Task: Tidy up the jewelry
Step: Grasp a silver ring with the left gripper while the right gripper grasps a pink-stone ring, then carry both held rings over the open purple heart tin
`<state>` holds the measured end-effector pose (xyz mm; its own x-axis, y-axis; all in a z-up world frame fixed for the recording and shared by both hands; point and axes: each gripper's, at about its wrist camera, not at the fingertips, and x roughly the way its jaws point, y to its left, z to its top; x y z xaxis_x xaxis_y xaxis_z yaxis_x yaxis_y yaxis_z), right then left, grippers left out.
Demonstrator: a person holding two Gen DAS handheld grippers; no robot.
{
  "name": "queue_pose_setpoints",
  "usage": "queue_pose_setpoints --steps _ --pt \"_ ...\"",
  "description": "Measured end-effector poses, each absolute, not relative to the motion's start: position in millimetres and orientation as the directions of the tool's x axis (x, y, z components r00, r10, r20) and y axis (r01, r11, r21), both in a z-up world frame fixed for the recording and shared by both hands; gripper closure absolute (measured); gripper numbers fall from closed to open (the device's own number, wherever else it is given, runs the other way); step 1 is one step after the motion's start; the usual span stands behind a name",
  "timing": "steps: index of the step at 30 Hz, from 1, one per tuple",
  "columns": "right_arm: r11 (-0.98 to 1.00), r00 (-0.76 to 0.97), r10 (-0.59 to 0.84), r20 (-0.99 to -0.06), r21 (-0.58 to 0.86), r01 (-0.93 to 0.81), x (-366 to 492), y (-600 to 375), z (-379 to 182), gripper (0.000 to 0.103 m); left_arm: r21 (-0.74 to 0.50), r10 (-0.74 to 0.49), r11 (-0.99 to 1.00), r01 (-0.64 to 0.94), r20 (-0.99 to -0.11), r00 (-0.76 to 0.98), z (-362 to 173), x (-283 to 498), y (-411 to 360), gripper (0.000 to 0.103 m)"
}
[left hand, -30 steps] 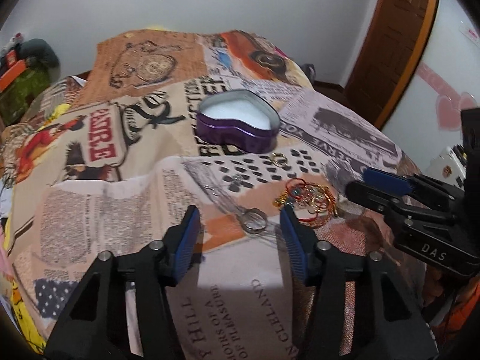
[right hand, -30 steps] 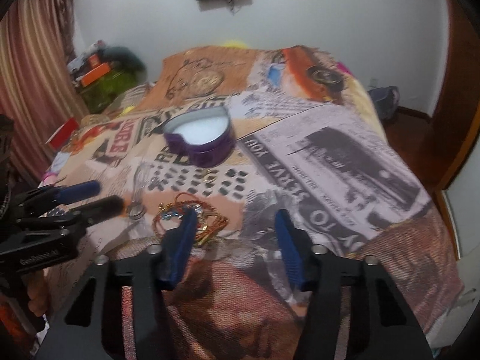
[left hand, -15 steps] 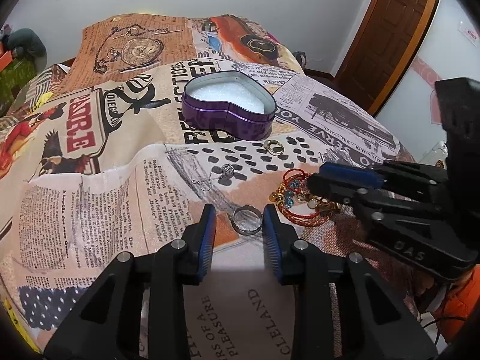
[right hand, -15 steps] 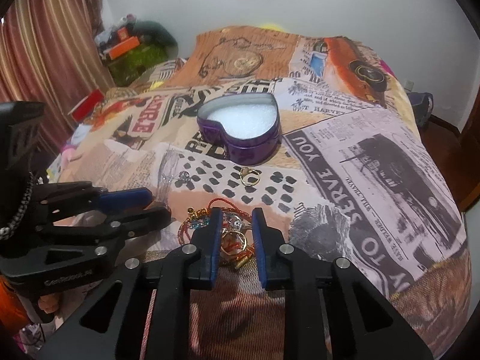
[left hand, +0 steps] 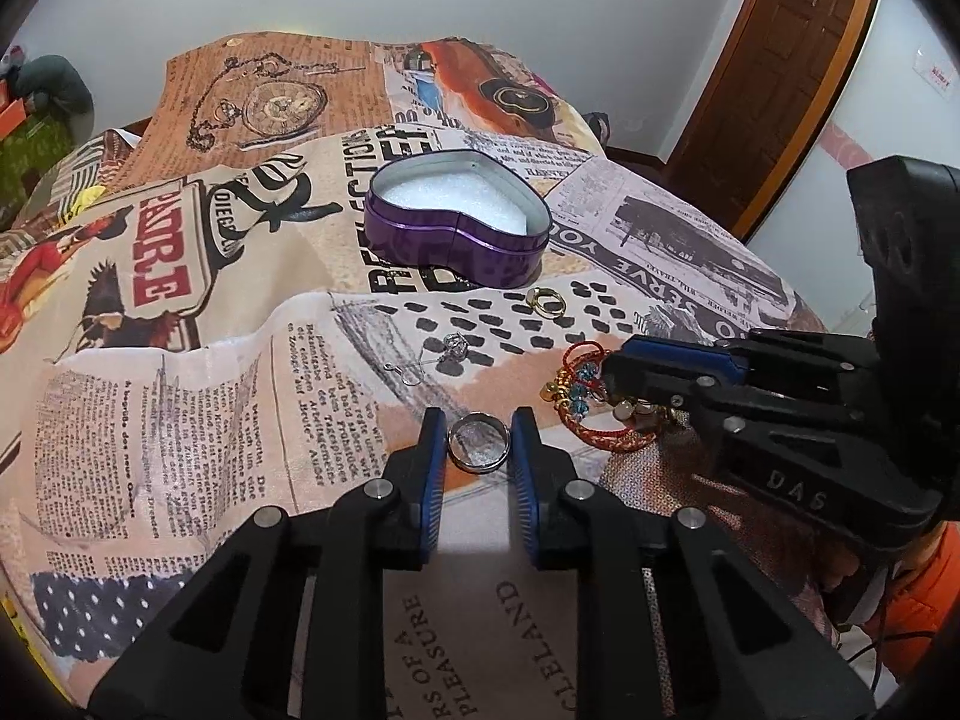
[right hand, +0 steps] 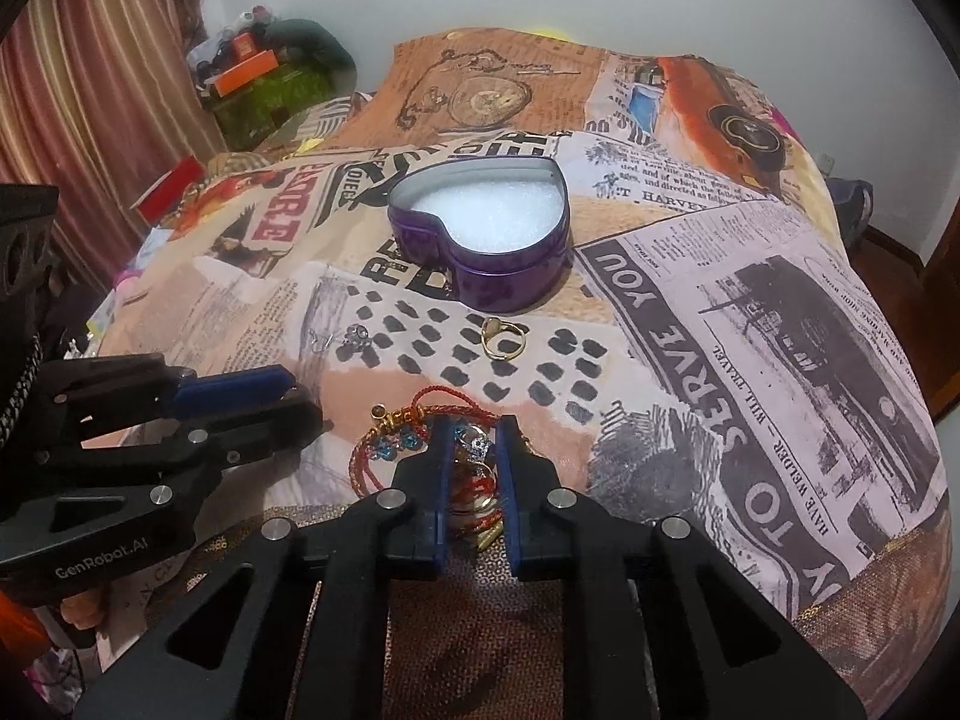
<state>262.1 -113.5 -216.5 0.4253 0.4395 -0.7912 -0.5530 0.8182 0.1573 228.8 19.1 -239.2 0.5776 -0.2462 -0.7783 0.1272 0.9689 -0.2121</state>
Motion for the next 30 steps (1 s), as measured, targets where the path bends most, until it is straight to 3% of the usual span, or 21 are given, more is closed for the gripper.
queue_pose_setpoints --steps 30 --pt "0.842 0.598 0.494 -0.631 0.175 -0.510 261.4 -126.3 -130.6 0.091 -0.155 -0.183 0.982 0.106 -0.660 0.729 -160.6 241.6 34.5 0.082"
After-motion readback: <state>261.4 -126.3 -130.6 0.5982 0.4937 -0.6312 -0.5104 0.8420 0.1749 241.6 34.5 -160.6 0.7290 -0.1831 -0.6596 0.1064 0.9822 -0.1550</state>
